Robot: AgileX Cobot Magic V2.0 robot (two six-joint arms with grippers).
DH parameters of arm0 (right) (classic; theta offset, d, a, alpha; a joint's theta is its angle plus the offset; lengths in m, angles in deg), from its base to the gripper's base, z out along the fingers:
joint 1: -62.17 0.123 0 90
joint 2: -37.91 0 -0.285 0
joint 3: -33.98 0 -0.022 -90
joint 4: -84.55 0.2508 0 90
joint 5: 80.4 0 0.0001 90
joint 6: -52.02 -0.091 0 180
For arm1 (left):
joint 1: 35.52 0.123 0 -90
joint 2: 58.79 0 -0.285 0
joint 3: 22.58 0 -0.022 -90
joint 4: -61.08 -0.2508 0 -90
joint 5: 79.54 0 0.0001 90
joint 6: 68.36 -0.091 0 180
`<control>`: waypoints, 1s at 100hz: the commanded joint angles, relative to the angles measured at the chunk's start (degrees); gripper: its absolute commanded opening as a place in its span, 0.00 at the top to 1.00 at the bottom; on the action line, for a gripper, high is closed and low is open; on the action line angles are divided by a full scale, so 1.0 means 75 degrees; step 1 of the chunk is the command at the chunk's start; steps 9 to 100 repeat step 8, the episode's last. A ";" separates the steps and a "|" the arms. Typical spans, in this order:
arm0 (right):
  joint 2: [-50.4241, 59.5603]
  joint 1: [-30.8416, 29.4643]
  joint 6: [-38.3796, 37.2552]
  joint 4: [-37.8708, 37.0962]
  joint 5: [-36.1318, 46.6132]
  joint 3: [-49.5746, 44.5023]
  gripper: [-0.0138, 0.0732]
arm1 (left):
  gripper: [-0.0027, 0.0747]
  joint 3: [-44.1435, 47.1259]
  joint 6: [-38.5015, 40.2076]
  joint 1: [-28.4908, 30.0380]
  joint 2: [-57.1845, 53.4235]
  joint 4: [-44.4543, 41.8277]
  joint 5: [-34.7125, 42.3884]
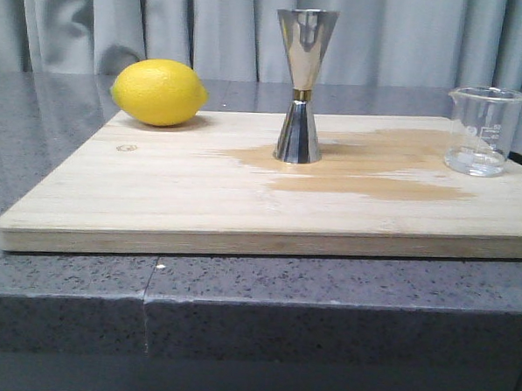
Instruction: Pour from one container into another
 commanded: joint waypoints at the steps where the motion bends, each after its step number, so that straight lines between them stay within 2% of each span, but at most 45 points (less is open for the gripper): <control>1: 0.0154 -0.0025 -0.0004 -0.0101 0.0663 -0.0192 0.93 | 0.99 0.0267 0.0051 0.0012 -0.0188 0.0056 0.0567; 100: 0.0154 -0.0025 -0.0004 -0.0101 0.0663 -0.0192 0.93 | 0.99 0.0267 0.0051 0.0012 -0.0188 0.0056 0.0567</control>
